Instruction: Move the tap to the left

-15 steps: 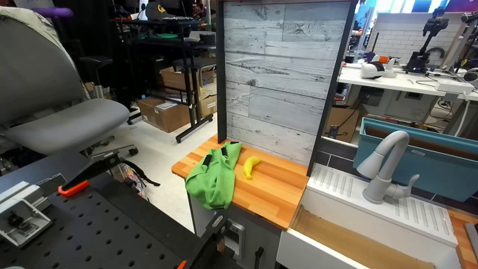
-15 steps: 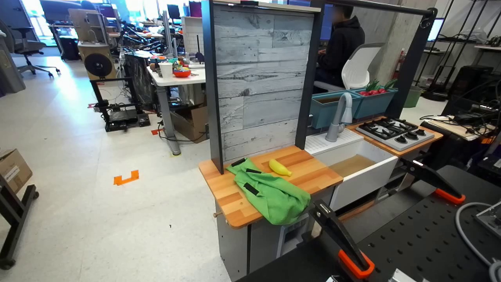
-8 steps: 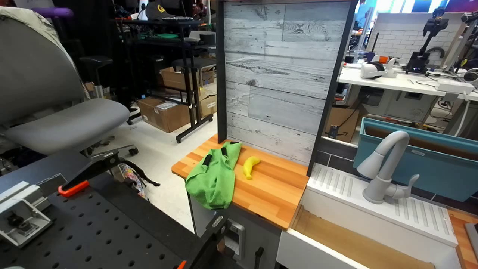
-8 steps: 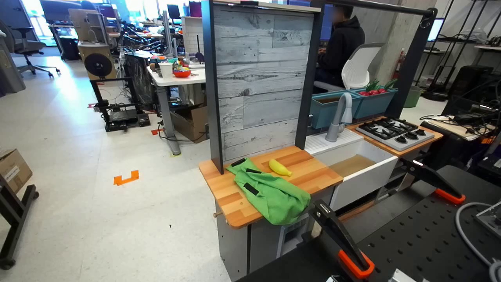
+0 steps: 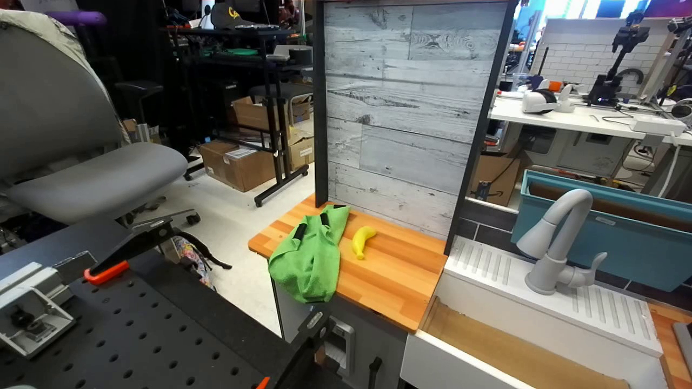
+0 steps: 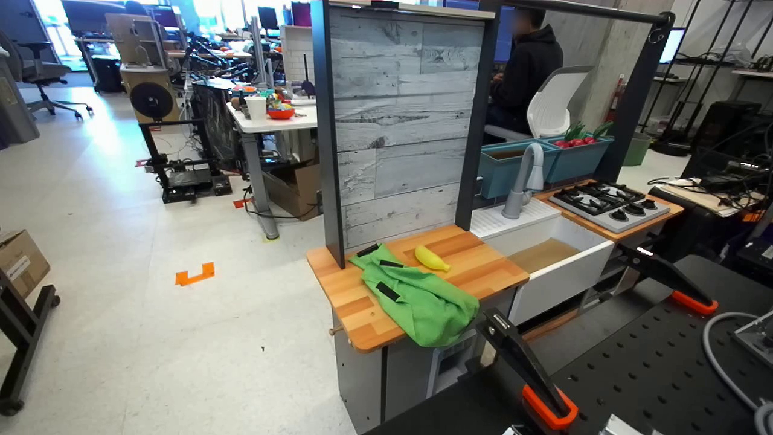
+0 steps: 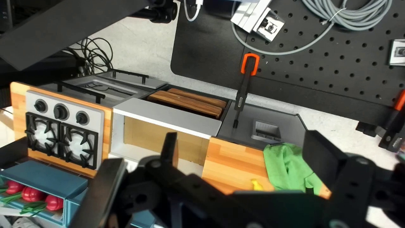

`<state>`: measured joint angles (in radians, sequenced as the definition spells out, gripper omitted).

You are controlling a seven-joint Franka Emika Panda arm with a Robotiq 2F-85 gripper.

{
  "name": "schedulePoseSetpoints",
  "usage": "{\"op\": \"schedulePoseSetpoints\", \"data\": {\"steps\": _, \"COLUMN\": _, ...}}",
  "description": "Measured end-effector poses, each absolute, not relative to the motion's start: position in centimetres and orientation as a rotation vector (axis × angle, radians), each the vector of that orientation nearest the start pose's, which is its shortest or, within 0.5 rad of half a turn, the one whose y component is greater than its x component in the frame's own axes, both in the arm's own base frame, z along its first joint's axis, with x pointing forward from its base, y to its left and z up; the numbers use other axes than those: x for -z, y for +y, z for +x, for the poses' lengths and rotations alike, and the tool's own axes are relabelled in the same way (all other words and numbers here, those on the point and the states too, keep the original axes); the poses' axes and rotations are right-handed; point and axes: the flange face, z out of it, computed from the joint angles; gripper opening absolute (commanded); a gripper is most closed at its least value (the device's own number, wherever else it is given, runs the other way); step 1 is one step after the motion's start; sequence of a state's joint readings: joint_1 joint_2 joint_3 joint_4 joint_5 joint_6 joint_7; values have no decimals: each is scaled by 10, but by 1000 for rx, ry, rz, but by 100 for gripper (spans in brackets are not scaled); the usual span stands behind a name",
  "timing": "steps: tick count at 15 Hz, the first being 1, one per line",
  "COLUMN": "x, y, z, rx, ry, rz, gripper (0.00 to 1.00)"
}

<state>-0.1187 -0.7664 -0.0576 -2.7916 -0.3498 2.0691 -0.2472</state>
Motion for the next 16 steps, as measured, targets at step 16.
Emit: {"op": "schedulePoseSetpoints", "data": {"steps": 16, "x": -395, "y": -158, "z": 459, "rx": 61, "ry": -44, "rz": -3269, "gripper": 100}}
